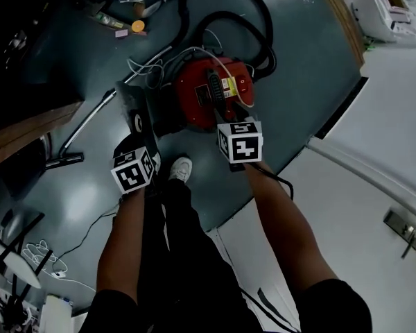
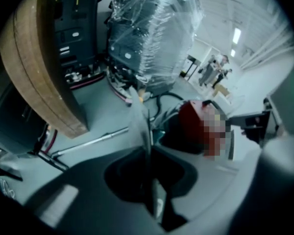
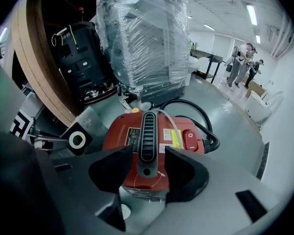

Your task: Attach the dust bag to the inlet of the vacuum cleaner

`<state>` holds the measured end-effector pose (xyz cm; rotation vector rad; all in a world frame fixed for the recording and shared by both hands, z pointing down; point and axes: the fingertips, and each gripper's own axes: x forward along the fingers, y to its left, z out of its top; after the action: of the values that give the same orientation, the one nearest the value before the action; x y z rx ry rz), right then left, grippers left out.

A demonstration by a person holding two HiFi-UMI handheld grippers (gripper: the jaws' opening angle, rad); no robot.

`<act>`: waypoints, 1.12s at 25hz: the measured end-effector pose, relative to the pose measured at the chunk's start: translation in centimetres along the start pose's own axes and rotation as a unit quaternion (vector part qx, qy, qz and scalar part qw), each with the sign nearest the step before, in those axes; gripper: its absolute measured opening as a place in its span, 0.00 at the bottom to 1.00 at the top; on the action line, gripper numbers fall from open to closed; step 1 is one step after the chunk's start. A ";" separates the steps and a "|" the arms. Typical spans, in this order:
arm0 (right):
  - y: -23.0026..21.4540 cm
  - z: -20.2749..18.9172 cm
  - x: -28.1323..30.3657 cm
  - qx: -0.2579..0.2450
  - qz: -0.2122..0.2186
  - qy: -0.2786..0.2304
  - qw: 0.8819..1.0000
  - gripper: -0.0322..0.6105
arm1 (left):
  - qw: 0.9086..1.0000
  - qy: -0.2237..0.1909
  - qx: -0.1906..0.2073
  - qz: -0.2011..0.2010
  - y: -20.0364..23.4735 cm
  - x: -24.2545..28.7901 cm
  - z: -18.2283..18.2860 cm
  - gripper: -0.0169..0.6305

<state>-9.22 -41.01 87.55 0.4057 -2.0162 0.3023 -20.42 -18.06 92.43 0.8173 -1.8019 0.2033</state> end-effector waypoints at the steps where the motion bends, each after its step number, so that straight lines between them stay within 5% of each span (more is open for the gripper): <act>1: -0.2 -0.1 0.9 -0.001 0.002 0.005 1.000 0.33 | 1.000 0.002 -0.002 0.001 0.1 0.5 -0.3 0.07; 6: -0.1 -0.7 3.2 -0.002 0.014 0.027 1.000 0.31 | 1.000 0.011 -0.003 0.000 -0.1 1.4 -1.8 0.07; 14: -0.2 -1.5 3.7 -0.041 -0.043 0.072 0.996 0.27 | 1.000 0.027 0.000 -0.008 -1.0 1.9 -3.1 0.07; 20: 0.4 -2.0 4.5 -0.003 0.048 0.146 0.988 0.25 | 0.999 0.033 -0.019 -0.011 -1.6 1.7 -3.7 0.07; 28: 0.3 -1.9 4.7 0.012 0.038 0.159 0.987 0.25 | 0.999 0.036 -0.016 -0.016 -2.9 2.2 -4.5 0.07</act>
<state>-9.80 -40.69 92.59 0.2769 -1.7187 0.4116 -15.56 -18.89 95.44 0.8061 -1.7197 0.1811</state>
